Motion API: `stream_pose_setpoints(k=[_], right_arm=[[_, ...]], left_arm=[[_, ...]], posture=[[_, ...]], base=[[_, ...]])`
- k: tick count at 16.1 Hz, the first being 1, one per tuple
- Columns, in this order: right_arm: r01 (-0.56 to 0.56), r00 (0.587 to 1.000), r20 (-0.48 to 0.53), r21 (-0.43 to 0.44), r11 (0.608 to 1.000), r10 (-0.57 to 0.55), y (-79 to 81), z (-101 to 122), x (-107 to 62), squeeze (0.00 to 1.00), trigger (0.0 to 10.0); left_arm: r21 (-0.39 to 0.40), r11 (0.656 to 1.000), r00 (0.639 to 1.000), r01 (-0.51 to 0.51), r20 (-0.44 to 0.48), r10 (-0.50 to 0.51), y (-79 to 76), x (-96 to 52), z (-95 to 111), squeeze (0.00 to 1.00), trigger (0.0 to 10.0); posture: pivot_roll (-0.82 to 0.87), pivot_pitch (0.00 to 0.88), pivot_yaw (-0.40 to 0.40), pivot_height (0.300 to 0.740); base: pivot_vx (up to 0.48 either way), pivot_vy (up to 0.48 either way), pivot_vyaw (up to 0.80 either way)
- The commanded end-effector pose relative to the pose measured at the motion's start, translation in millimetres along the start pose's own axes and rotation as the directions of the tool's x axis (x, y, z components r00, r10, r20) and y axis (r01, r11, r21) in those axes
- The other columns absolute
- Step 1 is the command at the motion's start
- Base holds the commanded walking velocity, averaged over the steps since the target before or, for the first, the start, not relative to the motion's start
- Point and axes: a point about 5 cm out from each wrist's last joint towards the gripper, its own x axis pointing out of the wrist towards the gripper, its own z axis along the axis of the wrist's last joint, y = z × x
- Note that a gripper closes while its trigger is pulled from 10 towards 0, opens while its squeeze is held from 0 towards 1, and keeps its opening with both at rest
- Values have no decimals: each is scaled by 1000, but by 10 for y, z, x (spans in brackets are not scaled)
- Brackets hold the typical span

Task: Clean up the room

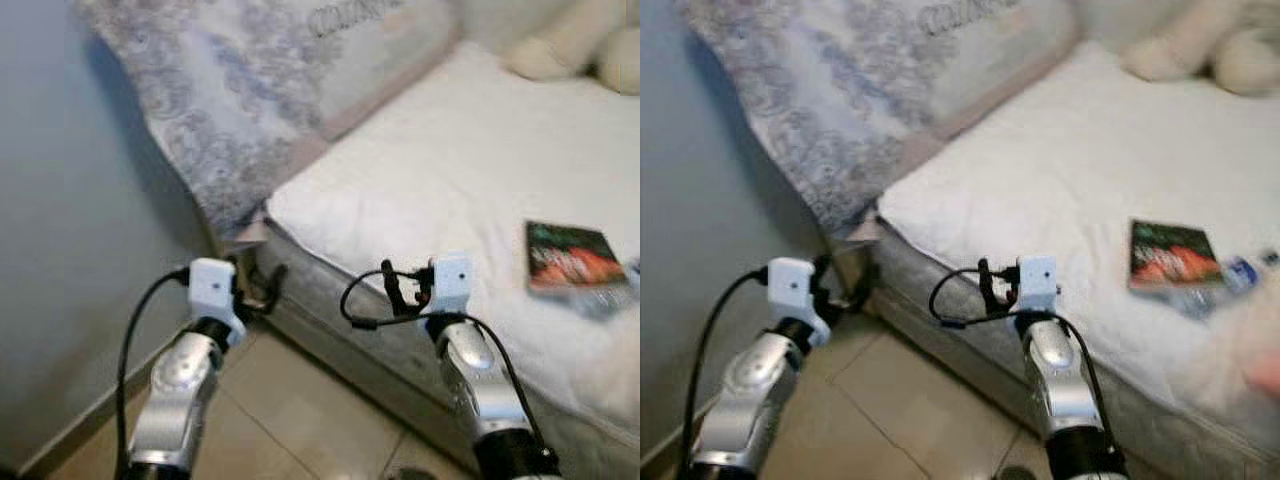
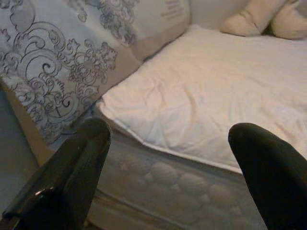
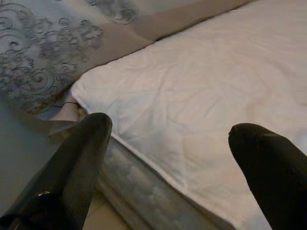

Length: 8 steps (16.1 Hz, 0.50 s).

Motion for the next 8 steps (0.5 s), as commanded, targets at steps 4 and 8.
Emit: stream_pose_setpoints(k=[4, 8], right_arm=[[24, 1000, 17, -6, 1000, -24, -55, 35, -2, 0, 10000], [47, 999, 21, -19, 999, -47, -98, 34, -7, 0, 10000]], left_arm=[[19, 999, 999, 33, -9, -33, -40, 35, 9, 0, 10000], [31, 999, 999, 38, -13, -38, -29, 36, -2, 0, 10000]], posture=[[-134, 0, 98, 740], [-135, 0, 100, 740]], base=[[0, 0, -747], [0, 0, -748]])
